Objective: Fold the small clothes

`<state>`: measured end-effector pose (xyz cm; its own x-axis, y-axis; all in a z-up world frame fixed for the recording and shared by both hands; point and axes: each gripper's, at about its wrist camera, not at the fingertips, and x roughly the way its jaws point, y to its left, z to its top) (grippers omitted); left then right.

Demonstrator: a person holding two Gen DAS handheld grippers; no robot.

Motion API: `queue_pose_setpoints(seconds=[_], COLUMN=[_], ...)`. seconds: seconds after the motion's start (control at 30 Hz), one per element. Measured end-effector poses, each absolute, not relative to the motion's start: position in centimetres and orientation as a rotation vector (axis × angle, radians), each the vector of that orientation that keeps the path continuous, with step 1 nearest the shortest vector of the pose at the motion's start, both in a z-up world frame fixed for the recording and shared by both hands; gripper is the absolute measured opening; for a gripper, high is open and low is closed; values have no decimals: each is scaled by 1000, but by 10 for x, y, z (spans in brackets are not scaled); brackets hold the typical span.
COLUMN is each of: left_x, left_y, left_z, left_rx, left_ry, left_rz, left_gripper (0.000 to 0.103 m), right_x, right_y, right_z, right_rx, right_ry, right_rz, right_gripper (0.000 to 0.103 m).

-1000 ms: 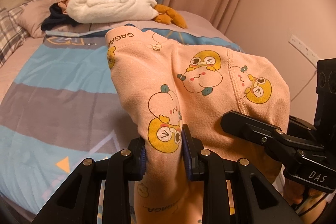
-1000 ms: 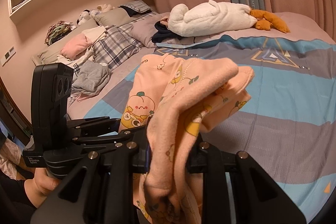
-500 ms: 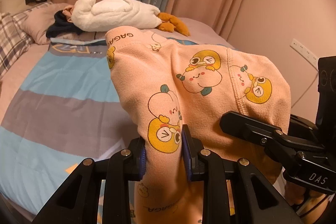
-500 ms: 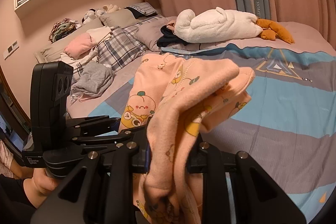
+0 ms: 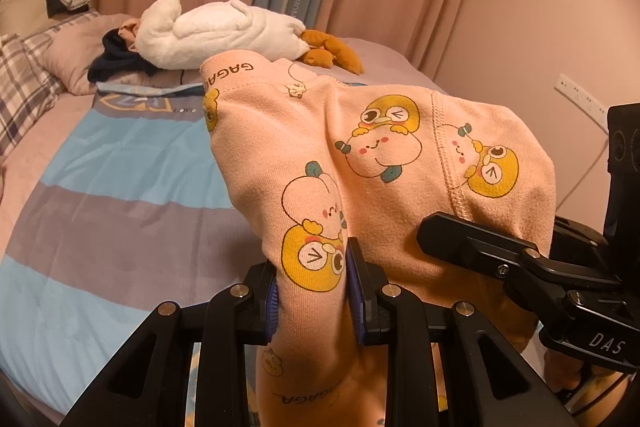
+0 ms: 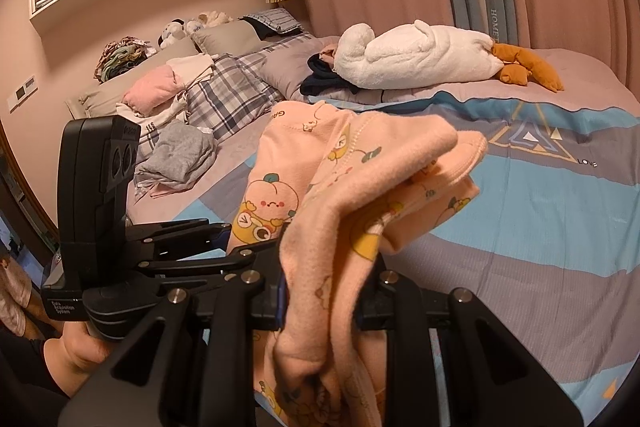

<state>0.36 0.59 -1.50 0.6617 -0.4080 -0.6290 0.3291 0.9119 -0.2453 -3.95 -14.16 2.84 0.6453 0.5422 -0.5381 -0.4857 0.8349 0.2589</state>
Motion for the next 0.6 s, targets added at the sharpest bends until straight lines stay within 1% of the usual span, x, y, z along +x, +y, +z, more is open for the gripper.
queue_pose_setpoints(seconds=[0.6], left_x=[7], left_y=[6], left_z=[-13], left_rx=[-110], left_ry=[737], left_rz=[-414], left_gripper=[26], right_x=[-39], right_y=[-141], right_z=[29], right_rx=[93], right_ry=[642], right_rz=[585], right_gripper=[24])
